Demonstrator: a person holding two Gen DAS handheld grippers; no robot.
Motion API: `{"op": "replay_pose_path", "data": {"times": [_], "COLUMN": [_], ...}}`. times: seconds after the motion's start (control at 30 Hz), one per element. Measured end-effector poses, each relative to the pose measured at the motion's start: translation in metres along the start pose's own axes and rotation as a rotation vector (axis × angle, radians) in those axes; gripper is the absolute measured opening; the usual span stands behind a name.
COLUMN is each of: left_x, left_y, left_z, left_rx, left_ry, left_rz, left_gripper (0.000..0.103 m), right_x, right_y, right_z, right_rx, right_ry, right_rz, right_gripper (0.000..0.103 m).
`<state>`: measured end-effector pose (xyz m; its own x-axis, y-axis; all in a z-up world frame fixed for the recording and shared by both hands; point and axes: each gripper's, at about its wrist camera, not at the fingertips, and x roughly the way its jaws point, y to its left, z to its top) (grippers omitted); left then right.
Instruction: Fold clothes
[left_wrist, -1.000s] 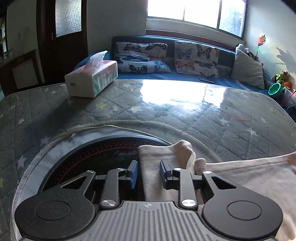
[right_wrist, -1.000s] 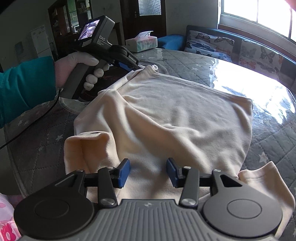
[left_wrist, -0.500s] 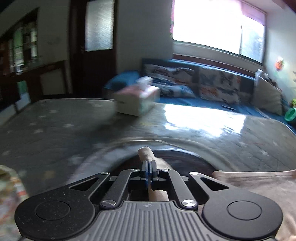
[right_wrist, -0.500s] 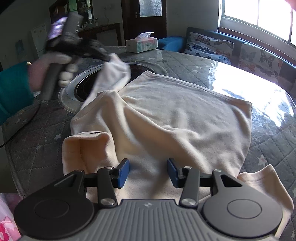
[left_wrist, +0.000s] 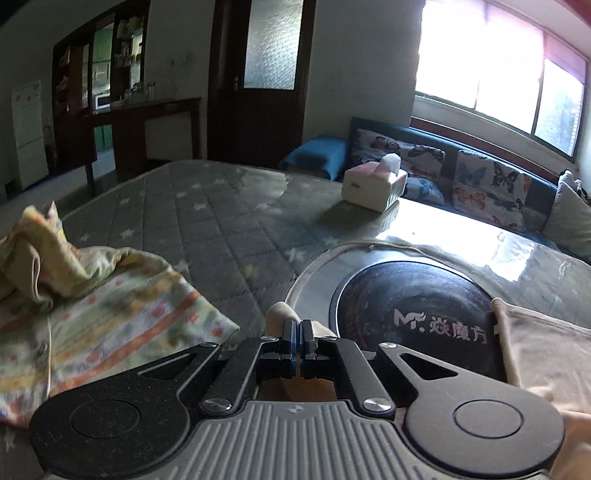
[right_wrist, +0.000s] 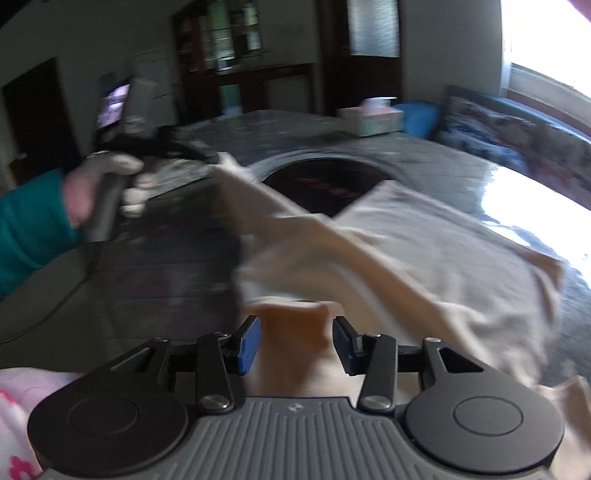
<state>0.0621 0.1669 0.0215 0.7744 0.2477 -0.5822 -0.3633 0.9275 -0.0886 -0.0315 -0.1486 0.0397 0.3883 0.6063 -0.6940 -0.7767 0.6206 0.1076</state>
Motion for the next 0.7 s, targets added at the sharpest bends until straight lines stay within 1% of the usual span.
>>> {"op": "replay_pose_path", "data": {"times": [0.07,0.13,0.17,0.2,0.23,0.27,0.4,0.5,0.6,0.67,0.7], "left_x": [-0.002,-0.004,-0.004,-0.007,-0.01,-0.012,-0.016,-0.02,-0.023,-0.025,-0.024], "left_y": [0.0,-0.001,-0.001,0.0,0.0,0.001,0.002,0.003,0.004,0.005,0.007], "left_z": [0.0,0.0,0.0,0.001,0.001,0.0,-0.002,-0.005,-0.007,-0.008,-0.012], "left_rx": [-0.001,-0.003,-0.003,-0.002,0.0,0.006,0.031,0.05,0.069,0.082,0.083], "left_ry": [-0.004,-0.008,-0.009,-0.015,-0.021,-0.02,-0.005,0.006,0.017,0.024,0.035], "left_rz": [-0.003,-0.007,-0.009,-0.012,-0.015,-0.01,0.017,0.038,0.059,0.073,0.082], "left_gripper": [0.002,0.002,0.002,0.002,0.002,0.002,0.002,0.002,0.002,0.002,0.002], "right_x": [0.008,0.02,0.026,0.031,0.034,0.037,0.02,-0.001,-0.006,-0.002,0.002], "right_y": [0.008,0.012,0.012,0.012,0.012,0.012,0.007,0.007,0.011,0.015,0.018], "right_z": [0.0,0.0,0.0,-0.001,-0.001,-0.002,-0.001,-0.004,-0.012,-0.018,-0.022], "right_rx": [-0.013,-0.014,-0.008,-0.001,0.002,0.003,0.017,-0.002,-0.02,-0.03,-0.04], "right_ry": [0.013,0.025,0.031,0.035,0.036,0.036,0.015,0.008,0.041,0.063,0.079], "right_rz": [0.035,0.036,0.037,0.038,0.038,0.038,0.124,0.209,0.266,0.283,0.285], "right_gripper": [0.04,0.032,0.025,0.015,0.012,0.006,0.004,0.004,0.004,0.005,0.007]}}
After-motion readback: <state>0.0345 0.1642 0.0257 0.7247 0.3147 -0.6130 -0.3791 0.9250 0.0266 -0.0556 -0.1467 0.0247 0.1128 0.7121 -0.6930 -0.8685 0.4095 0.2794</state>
